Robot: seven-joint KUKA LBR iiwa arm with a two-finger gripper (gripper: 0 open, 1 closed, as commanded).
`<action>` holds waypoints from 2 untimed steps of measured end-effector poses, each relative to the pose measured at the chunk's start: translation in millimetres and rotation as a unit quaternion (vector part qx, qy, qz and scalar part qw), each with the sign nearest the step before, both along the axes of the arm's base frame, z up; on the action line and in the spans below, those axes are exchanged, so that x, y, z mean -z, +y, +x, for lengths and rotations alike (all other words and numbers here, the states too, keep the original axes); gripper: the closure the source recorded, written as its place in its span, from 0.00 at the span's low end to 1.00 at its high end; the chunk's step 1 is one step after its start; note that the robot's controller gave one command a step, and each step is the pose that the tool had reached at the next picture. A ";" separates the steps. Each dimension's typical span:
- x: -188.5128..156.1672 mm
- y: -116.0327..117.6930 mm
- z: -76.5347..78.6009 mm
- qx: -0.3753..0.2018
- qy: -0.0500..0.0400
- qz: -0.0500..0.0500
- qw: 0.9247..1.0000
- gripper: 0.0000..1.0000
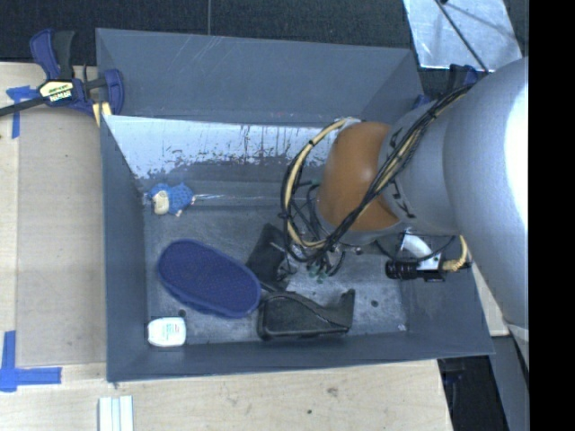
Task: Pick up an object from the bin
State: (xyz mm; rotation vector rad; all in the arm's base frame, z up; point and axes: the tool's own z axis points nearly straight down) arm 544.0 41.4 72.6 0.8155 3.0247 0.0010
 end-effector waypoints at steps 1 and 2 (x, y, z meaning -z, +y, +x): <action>-115.8 -19.5 9.3 -0.003 -0.002 0.000 1.000 1.00; -70.0 -15.4 -3.5 0.087 0.005 0.001 0.996 1.00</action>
Offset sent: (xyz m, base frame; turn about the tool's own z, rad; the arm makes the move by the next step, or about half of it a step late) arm 0.0064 -0.0185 0.1109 -0.0073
